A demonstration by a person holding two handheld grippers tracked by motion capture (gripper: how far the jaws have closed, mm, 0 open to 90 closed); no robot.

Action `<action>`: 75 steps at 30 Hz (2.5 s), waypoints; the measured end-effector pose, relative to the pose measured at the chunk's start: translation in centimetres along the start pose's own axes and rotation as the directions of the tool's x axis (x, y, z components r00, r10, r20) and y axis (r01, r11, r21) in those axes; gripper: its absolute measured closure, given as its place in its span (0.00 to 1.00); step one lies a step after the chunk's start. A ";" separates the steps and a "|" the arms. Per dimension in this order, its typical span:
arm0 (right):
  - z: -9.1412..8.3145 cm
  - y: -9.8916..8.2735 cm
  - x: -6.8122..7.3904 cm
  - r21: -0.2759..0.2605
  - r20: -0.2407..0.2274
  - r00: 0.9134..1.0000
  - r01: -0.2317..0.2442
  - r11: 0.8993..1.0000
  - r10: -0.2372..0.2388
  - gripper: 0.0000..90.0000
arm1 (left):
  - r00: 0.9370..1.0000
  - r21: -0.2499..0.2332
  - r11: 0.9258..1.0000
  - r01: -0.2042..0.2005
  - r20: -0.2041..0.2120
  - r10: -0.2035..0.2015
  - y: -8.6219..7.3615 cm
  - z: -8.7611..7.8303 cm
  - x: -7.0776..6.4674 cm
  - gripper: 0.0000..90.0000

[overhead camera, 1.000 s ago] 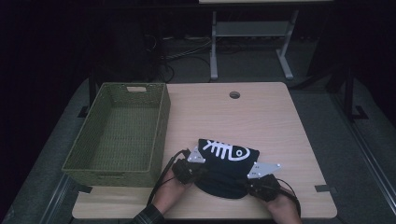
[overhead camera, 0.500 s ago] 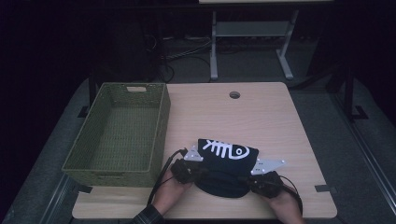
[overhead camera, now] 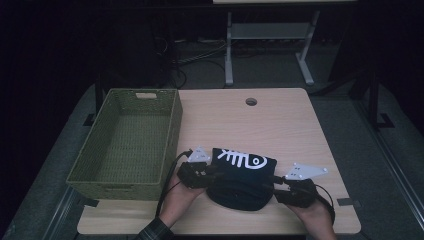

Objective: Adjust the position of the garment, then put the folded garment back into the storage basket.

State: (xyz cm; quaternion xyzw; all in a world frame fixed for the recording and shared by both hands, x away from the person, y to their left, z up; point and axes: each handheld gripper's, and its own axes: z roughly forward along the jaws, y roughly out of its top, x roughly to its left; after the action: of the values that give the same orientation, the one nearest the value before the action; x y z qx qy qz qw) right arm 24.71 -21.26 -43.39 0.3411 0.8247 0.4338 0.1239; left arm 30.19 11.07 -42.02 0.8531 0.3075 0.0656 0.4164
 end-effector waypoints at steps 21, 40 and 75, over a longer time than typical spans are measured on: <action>-0.9 -4.9 -4.7 0.079 0.256 0.957 -0.159 0.984 0.134 0.15 | 0.994 0.009 0.996 0.084 -0.065 -0.083 0.4 2.1 2.8 0.17; -0.4 -5.7 -5.6 0.090 0.287 0.947 -0.173 0.981 0.140 0.10 | 0.993 0.094 0.992 0.089 -0.081 -0.082 -1.3 5.2 3.0 0.18; -0.3 -5.6 -5.5 0.091 0.287 0.948 -0.173 0.981 0.140 0.10 | 0.991 0.033 0.995 0.094 0.094 -0.096 0.8 2.4 2.5 0.79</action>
State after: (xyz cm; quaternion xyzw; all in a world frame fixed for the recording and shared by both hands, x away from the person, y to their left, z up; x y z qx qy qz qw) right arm 26.01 -27.30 -48.22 0.4698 0.7929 0.3414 0.1842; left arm 33.46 10.52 -43.34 0.8455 0.3284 0.0007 0.4211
